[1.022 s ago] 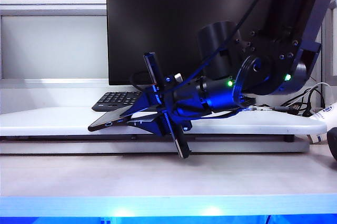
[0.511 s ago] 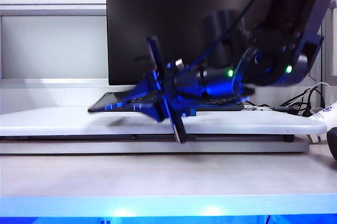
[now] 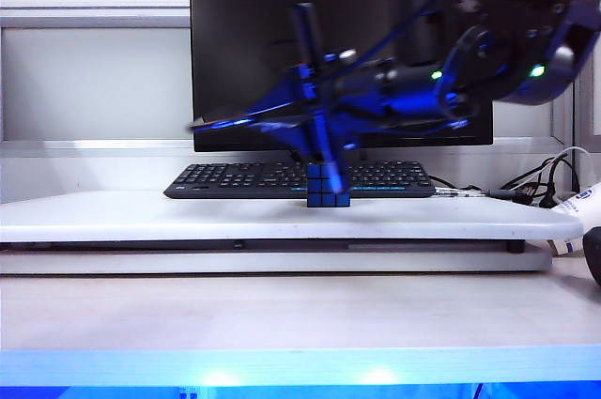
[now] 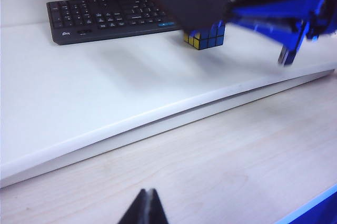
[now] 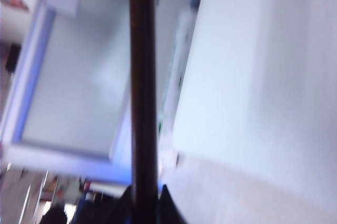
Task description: Put the phone on top of the Rubik's Cube.
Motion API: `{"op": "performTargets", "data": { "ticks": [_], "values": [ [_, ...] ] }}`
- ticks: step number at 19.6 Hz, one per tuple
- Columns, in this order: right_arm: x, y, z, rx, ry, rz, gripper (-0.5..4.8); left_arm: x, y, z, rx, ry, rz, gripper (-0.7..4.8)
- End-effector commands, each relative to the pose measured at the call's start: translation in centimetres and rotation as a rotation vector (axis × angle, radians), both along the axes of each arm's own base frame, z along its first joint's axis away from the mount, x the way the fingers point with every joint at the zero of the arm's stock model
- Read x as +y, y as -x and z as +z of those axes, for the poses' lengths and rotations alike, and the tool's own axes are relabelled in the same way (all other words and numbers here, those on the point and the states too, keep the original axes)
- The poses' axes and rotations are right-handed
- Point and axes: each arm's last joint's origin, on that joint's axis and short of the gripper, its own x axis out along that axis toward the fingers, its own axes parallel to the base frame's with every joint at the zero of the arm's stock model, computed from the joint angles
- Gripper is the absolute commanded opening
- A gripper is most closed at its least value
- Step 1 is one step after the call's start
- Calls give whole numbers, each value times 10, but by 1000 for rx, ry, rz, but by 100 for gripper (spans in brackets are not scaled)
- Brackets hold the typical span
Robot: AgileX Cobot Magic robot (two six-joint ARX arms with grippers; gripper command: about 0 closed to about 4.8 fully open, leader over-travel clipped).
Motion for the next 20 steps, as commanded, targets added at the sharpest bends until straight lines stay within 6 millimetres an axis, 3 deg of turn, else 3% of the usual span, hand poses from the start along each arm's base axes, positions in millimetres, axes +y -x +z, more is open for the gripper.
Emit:
{"op": "performTargets", "data": {
  "ticks": [1, 15, 20],
  "values": [
    [-16, -8, 15, -70, -28, -31, -9, 0, 0, -2, 22, 2, -10, -6],
    [-73, -31, 13, -68, 101, -169, -9, 0, 0, -2, 20, 2, -9, -6],
    [-79, -35, 14, -71, 101, -187, -9, 0, 0, -2, 15, -5, -6, -6]
  ]
}}
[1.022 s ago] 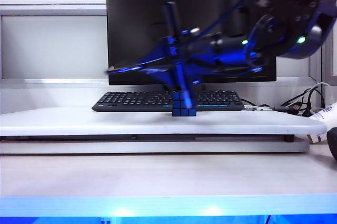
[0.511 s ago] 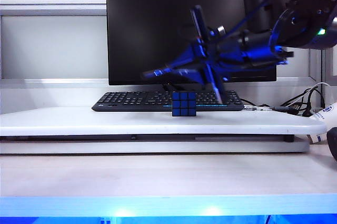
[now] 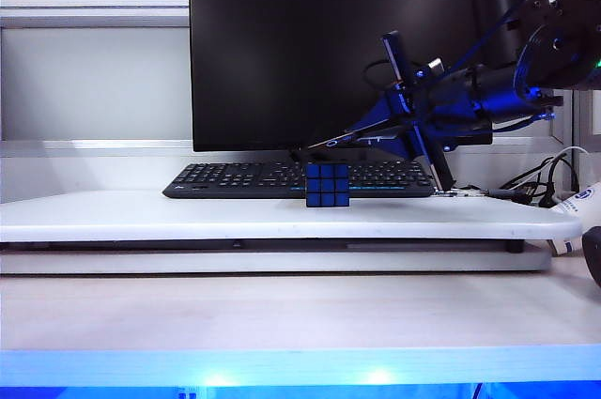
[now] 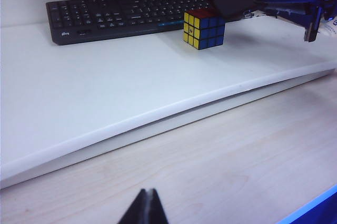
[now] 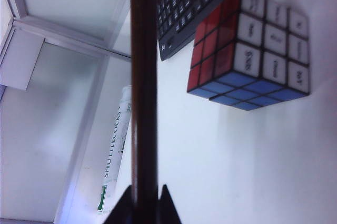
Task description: Put the phone on top of the Rubik's Cube.
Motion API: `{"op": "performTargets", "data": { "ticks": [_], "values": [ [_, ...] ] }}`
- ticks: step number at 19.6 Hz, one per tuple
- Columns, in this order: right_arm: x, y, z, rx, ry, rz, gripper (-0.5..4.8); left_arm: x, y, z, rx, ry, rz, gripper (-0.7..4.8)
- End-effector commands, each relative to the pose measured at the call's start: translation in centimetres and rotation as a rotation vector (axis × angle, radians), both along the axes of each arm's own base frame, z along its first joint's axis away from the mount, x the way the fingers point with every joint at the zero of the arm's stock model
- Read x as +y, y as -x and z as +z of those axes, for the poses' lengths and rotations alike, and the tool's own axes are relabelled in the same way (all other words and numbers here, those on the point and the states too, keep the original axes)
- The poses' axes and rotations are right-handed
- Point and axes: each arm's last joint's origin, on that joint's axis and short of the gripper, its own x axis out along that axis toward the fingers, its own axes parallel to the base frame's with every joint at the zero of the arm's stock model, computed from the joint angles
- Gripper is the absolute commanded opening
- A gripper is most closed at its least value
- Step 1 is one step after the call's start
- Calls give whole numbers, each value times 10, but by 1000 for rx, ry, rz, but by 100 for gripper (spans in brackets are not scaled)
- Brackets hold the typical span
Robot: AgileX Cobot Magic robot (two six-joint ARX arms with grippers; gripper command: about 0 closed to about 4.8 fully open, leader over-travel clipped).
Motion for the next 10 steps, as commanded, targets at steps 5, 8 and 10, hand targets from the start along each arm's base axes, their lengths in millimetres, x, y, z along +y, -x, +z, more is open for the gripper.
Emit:
{"op": "performTargets", "data": {
  "ticks": [5, 8, 10],
  "values": [
    [6, -12, 26, -91, 17, 9, -9, 0, 0, 0, -7, 1, -3, -6],
    [7, -16, 30, -83, 53, 11, -9, 0, 0, 1, -12, 1, -2, -6],
    [7, -17, 27, -69, 59, 8, -9, 0, 0, 1, -13, 0, 2, -6]
  ]
}}
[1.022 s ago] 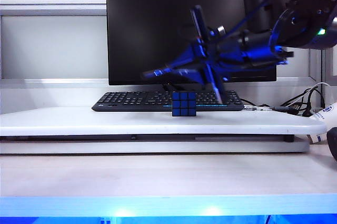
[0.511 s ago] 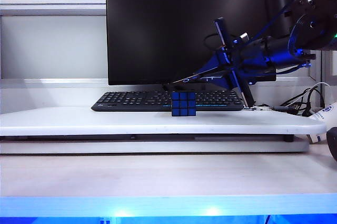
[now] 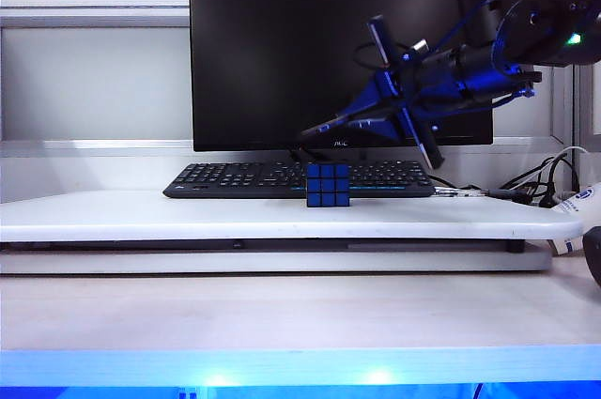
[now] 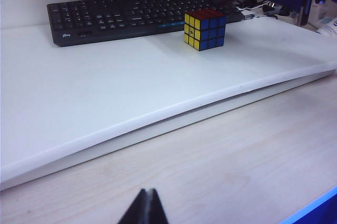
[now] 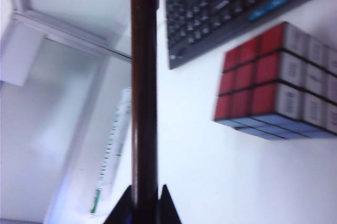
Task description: Put the phone on top of the Rubik's Cube.
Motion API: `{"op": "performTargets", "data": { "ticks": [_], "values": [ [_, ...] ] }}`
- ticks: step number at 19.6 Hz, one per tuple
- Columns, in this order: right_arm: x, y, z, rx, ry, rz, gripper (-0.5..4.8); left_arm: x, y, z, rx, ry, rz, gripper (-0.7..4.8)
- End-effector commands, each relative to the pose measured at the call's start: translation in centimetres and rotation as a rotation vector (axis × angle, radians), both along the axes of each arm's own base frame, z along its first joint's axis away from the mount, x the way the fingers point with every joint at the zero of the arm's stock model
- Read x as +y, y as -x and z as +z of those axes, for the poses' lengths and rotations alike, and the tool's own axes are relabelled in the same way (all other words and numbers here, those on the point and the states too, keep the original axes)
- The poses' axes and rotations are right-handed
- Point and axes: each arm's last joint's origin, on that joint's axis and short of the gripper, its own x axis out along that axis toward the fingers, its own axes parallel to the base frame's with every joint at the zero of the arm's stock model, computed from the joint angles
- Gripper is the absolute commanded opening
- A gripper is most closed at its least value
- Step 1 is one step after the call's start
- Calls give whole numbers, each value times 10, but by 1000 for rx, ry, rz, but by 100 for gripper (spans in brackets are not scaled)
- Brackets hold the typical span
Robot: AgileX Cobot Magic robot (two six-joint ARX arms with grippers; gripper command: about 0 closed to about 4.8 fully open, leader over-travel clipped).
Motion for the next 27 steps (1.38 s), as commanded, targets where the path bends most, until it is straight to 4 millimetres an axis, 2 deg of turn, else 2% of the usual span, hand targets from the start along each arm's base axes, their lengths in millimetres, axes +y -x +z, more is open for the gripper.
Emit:
{"op": "performTargets", "data": {
  "ticks": [1, 9, 27],
  "values": [
    [0, -1, 4, -32, 3, 0, -9, 0, 0, 0, -4, -1, 11, -6],
    [3, -8, -20, 24, 19, 0, -9, 0, 0, 0, -5, -2, 14, -6],
    [-4, -12, -14, -7, -36, -57, -8, 0, 0, 0, -5, -2, 15, -5]
  ]
}}
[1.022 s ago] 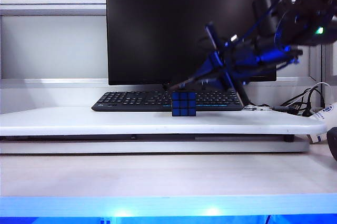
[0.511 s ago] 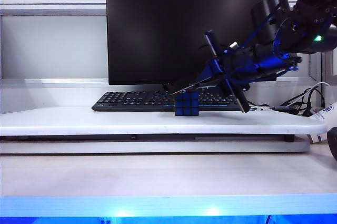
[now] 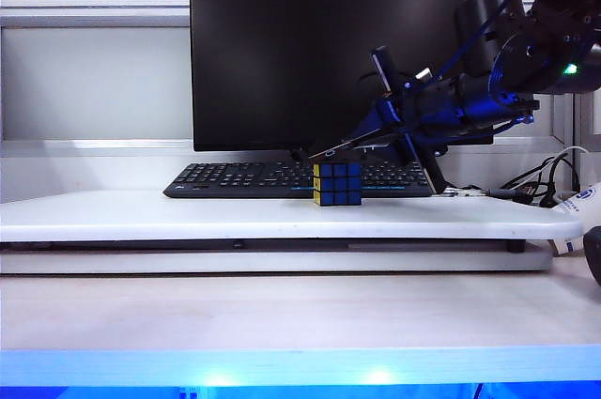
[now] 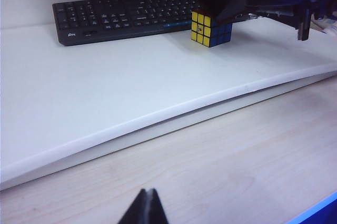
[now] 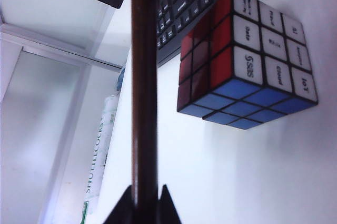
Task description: Put the phone on top of the Rubik's Cube.
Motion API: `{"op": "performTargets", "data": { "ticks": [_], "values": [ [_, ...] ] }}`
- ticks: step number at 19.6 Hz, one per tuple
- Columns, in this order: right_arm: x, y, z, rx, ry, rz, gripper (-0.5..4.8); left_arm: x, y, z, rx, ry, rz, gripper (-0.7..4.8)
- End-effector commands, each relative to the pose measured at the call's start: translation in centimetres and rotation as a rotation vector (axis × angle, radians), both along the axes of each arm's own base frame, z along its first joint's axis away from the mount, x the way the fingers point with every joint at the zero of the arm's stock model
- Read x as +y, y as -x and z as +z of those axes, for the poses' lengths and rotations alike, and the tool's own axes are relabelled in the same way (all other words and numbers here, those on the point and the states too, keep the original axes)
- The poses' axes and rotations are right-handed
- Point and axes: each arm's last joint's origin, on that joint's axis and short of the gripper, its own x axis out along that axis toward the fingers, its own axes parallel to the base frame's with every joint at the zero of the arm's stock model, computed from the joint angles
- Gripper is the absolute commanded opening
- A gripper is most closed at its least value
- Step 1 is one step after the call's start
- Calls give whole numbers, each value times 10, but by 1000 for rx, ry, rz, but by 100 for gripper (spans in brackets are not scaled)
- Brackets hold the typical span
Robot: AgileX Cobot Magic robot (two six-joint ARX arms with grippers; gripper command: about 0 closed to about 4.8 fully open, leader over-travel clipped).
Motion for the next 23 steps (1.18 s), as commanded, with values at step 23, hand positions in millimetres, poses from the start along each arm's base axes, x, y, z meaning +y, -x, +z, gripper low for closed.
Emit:
{"op": "performTargets", "data": {
  "ticks": [23],
  "values": [
    [-9, -11, -3, 4, -120, -66, 95, 0, 0, 0, -3, 0, 0, -6]
  ]
}}
